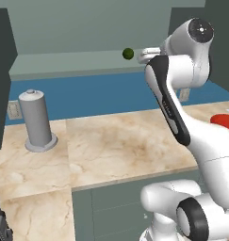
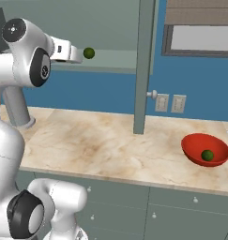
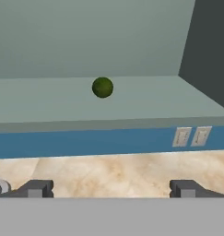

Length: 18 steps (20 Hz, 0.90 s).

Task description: Pick the limes from the cabinet and place them in one bowl. Pick the apple from the sink and place it in the other bowl.

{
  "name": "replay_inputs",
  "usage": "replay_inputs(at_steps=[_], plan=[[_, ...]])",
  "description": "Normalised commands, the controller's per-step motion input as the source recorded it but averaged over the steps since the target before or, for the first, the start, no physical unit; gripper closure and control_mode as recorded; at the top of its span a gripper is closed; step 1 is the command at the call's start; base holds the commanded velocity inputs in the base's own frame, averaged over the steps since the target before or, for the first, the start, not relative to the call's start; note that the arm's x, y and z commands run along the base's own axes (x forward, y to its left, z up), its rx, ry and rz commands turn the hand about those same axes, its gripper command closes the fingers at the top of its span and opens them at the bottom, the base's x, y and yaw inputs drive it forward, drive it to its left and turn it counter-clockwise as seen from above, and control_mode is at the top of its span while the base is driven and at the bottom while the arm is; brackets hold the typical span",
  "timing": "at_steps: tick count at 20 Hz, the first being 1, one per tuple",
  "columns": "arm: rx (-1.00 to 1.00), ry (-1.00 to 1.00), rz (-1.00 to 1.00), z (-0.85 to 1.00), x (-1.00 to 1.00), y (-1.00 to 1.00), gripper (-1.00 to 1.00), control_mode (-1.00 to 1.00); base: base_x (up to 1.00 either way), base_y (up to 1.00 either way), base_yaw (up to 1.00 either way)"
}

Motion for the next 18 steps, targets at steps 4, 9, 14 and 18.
replay_inputs(at_steps=[4,9,14,18], plan=[[0.00,-0.03,0.02,-0.11,0.65,-0.02,-1.00,-1.00,0.00,0.00,0.00],[0.00,0.00,0.00,-0.02,0.63,-0.02,-1.00,-1.00,0.00,0.00,0.00],[-0.01,0.01,0.00,-0.13,0.68,0.00,-1.00,-1.00,0.00,0.00,0.00],[0.00,0.00,0.01,-0.11,0.73,0.00,-1.00,-1.00,0.00,0.00,0.00]])
